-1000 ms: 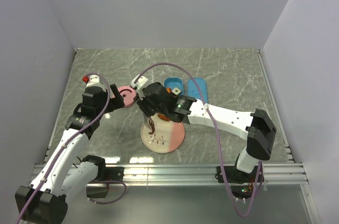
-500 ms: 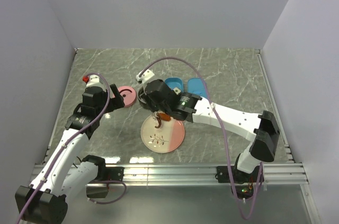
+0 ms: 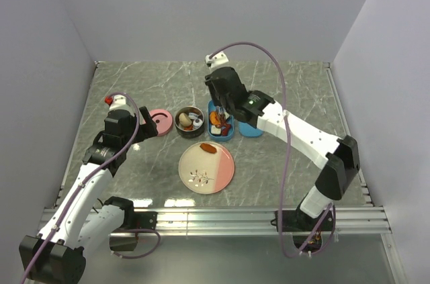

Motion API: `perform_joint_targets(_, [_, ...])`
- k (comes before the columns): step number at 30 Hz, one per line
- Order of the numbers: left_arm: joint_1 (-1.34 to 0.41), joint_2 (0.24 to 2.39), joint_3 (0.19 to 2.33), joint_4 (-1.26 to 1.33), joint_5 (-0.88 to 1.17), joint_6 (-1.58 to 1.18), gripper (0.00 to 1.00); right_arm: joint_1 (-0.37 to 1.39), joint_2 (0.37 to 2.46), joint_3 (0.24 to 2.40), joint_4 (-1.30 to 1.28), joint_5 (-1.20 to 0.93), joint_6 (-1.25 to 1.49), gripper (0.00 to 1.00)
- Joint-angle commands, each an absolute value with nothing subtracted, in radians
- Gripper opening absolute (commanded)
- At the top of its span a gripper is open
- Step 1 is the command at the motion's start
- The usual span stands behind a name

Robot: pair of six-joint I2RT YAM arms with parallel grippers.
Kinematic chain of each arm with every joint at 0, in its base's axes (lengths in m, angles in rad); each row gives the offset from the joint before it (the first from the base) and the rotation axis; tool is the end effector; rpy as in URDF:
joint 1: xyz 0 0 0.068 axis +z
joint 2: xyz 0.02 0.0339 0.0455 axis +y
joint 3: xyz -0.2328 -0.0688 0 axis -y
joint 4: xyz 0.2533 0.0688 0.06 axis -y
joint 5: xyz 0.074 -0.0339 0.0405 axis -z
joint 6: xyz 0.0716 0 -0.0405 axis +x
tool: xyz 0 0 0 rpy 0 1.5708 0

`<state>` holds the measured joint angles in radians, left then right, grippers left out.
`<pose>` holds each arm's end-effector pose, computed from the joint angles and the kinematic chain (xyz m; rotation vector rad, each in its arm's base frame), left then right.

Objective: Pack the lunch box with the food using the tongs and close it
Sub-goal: Place the food into the lunch box

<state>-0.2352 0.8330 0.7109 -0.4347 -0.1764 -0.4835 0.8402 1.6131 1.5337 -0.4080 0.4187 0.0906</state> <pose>0.2410 -0.0448 0.2381 -0.3667 2.0954 -0.2391 0.2955 0.2861 0.3205 -0.4943 1.9551 0.1604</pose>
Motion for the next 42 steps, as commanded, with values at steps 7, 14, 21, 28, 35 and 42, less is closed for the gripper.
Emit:
perform_joint_targets(7, [-0.238, 0.851, 0.752, -0.428, -0.198, -0.463, 0.99, 0.770, 1.776, 1.701, -0.342, 0.385, 0.045, 0.21])
perform_joint_targets(14, [-0.238, 0.868, 0.762, -0.422, -0.201, -0.462, 0.99, 0.742, 1.819, 1.750, -0.331, 0.384, 0.041, 0.22])
perform_joint_targets(21, [-0.238, 0.881, 0.764, -0.411, -0.196, -0.460, 0.99, 0.735, 1.838, 1.787, -0.337, 0.360, 0.046, 0.40])
perform_joint_targets(28, [-0.238, 0.877, 0.764, -0.414, -0.195, -0.462, 1.00, 0.735, 1.819, 1.769, -0.322, 0.353, 0.054, 0.45])
perform_joint_targets(35, [-0.238, 0.873, 0.765, -0.416, -0.190, -0.465, 0.99, 0.736, 1.746, 1.730, -0.321, 0.364, 0.054, 0.43])
perform_joint_targets(42, [-0.238, 0.865, 0.755, -0.411, -0.176, -0.476, 0.99, 0.788, 1.563, 1.559, -0.316, 0.341, 0.061, 0.41])
